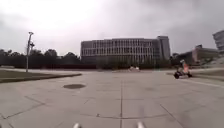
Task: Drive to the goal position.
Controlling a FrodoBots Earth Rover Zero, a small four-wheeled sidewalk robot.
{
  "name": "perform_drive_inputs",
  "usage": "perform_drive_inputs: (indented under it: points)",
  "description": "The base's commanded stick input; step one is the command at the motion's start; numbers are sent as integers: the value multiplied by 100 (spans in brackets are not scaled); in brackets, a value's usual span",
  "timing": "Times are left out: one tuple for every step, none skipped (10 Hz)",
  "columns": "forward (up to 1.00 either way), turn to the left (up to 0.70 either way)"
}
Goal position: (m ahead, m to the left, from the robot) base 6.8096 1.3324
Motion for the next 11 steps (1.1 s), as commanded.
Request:
perform_drive_inputs:
  points:
    - [50,0]
    - [50,0]
    - [50,0]
    - [50,0]
    - [50,0]
    - [50,0]
    - [50,0]
    - [50,0]
    - [50,0]
    - [50,0]
    - [50,0]
